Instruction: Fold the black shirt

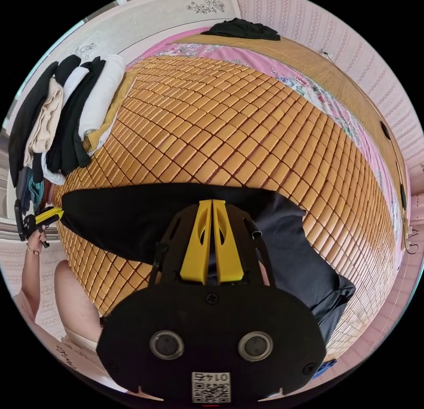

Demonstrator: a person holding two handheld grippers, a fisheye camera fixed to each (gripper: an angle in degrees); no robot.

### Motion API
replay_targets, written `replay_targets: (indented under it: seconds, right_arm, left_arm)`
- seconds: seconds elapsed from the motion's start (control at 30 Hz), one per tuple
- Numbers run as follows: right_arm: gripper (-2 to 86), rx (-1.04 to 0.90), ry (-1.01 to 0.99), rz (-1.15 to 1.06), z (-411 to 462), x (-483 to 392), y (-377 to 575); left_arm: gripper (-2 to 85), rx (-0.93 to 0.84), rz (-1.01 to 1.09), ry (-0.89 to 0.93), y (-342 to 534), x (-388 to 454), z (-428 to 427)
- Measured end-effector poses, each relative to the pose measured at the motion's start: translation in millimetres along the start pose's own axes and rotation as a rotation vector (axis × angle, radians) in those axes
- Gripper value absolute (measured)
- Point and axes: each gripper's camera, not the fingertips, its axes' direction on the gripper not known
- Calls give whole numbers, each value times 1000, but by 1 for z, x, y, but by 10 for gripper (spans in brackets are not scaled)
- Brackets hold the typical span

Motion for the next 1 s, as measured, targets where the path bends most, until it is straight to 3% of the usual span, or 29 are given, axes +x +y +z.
replay_targets:
  seconds: [0.1, 0.2, 0.3, 0.4, 0.53, 0.6, 0.7, 0.87, 1.0]
  right_arm:
    - [-9, 204, 30, -60, -46, -15, 55]
    - [-10, 295, 264, -163, -78, -42, 142]
    - [-10, 197, 453, -118, -79, -59, 236]
    - [-10, 93, 414, -74, -78, -81, 318]
    - [-10, -47, 380, 26, -70, -113, 382]
    - [-9, -68, 341, 93, -68, -122, 396]
    - [-9, -22, 176, 124, -72, -138, 406]
    - [-6, -24, 387, -130, -61, -199, 384]
    - [33, 71, 203, -278, -58, -234, 338]
  left_arm:
    - [50, 48, 2, -51, 13, -2, -19]
    - [50, 87, 123, -106, 36, 22, -41]
    - [51, 77, 299, -56, 61, 70, -43]
    - [56, 91, 384, 107, 80, 116, -33]
    - [56, 157, 317, 320, 82, 143, -10]
    - [58, 190, 330, 362, 79, 156, -6]
    - [62, 268, 331, 284, 75, 171, -6]
    - [64, 391, 94, 263, 66, 125, -7]
    - [56, 473, -88, 117, 62, 65, -12]
